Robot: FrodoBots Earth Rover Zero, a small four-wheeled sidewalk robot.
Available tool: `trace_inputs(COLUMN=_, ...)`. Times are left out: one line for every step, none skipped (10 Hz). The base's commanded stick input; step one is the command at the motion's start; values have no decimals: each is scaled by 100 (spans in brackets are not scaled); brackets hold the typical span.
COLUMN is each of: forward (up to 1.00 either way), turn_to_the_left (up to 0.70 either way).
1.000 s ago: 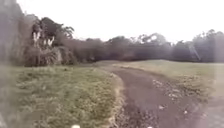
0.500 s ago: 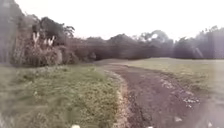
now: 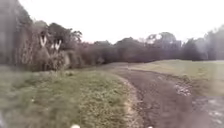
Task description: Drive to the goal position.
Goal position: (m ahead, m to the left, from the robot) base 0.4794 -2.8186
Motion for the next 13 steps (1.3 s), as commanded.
trace_inputs(forward=70, turn_to_the_left=2)
trace_inputs(forward=70, turn_to_the_left=2)
trace_inputs(forward=70, turn_to_the_left=2)
trace_inputs(forward=70, turn_to_the_left=2)
trace_inputs(forward=70, turn_to_the_left=2)
trace_inputs(forward=70, turn_to_the_left=2)
trace_inputs(forward=70, turn_to_the_left=2)
trace_inputs(forward=70, turn_to_the_left=2)
trace_inputs(forward=70, turn_to_the_left=3)
trace_inputs(forward=70, turn_to_the_left=3)
trace_inputs(forward=70, turn_to_the_left=6)
trace_inputs(forward=70, turn_to_the_left=13)
trace_inputs(forward=70, turn_to_the_left=27)
